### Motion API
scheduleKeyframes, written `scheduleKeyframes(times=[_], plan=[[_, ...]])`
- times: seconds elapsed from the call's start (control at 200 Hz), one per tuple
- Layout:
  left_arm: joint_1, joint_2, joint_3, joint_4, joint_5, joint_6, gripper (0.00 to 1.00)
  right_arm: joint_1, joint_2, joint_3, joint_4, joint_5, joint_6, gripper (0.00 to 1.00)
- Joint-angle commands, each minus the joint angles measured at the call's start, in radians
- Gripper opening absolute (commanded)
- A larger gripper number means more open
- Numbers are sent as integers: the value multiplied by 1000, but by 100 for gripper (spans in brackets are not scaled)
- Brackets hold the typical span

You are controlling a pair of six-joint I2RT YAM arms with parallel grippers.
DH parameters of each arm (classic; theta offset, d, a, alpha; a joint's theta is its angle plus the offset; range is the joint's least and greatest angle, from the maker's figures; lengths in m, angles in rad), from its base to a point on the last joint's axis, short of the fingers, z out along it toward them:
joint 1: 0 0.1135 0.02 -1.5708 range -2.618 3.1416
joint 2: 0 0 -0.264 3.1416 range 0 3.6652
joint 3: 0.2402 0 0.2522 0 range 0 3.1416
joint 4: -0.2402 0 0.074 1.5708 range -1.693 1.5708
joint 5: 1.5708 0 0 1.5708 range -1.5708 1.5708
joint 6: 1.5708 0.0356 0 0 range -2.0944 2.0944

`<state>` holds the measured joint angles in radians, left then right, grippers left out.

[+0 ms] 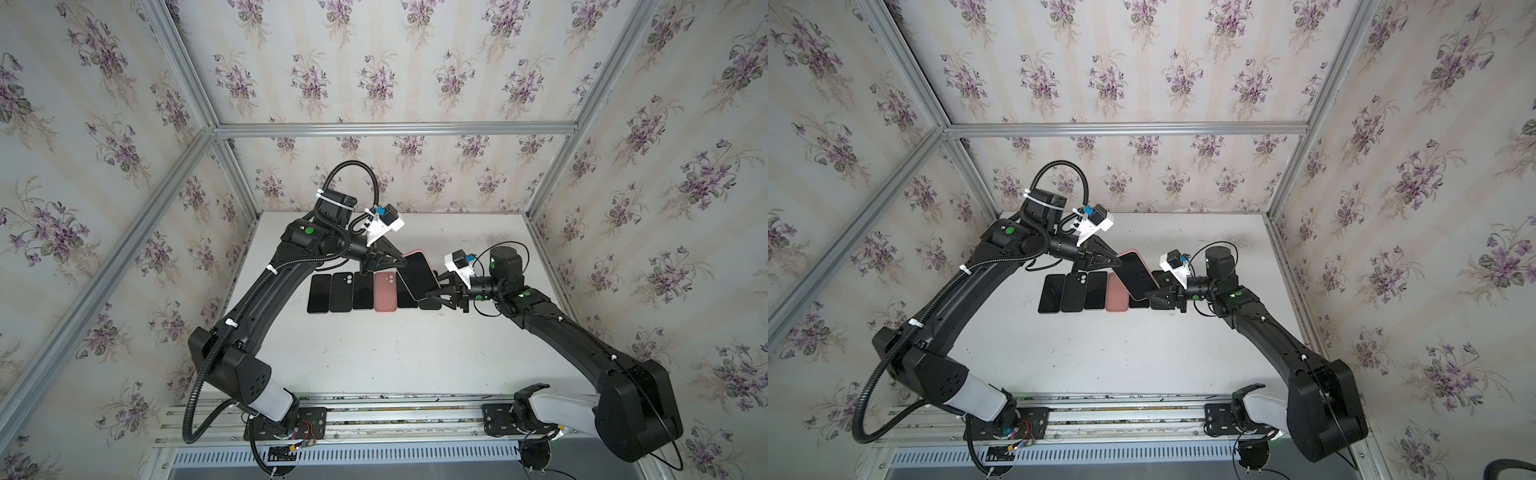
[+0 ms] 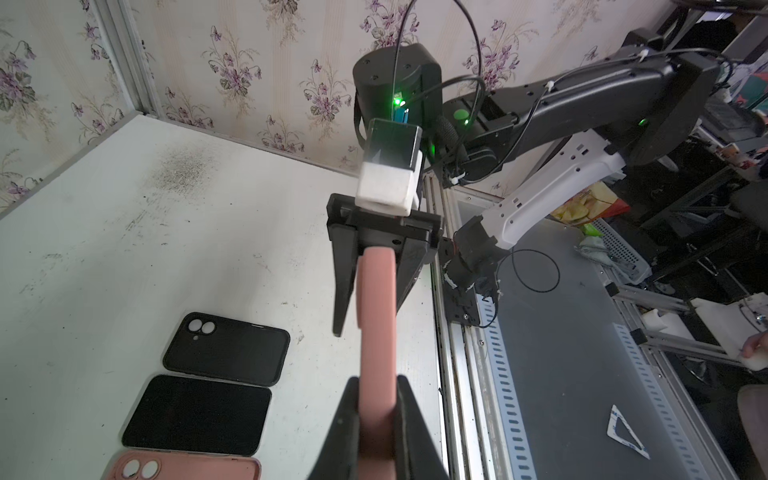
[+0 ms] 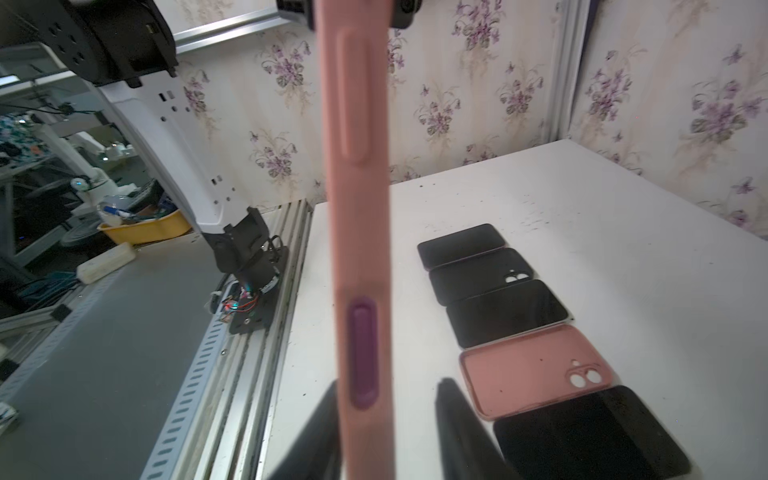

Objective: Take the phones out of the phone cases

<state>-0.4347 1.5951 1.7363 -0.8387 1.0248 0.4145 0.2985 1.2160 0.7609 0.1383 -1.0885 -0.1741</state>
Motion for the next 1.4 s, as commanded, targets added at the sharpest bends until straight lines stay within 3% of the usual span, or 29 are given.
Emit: scheduleKeyframes(times=[0.0,0.185,0.425,0.575,0.705,0.879,1.019,1.394], plan=[[9,37,78,19,74,-115,4,1,-33,-28,221,115,188,59],[37,99,201,69,94,-321,1,-5,-108,-49,277,295,350,74],[84,89,181,396,1,-749,0,-34,-215,-82,389,509,645,79],[100,69,151,583,-73,-997,0,-36,-243,-36,255,649,778,78],[128,38,34,851,-138,-1304,0,-42,-213,17,183,661,964,77],[146,29,-110,1193,-183,-1654,0,-42,-152,-32,445,627,1170,75],[142,31,-150,1258,-187,-1737,0,-40,-81,-34,625,597,1277,72],[139,10,-223,1270,-207,-1748,0,8,84,58,870,567,1396,64]])
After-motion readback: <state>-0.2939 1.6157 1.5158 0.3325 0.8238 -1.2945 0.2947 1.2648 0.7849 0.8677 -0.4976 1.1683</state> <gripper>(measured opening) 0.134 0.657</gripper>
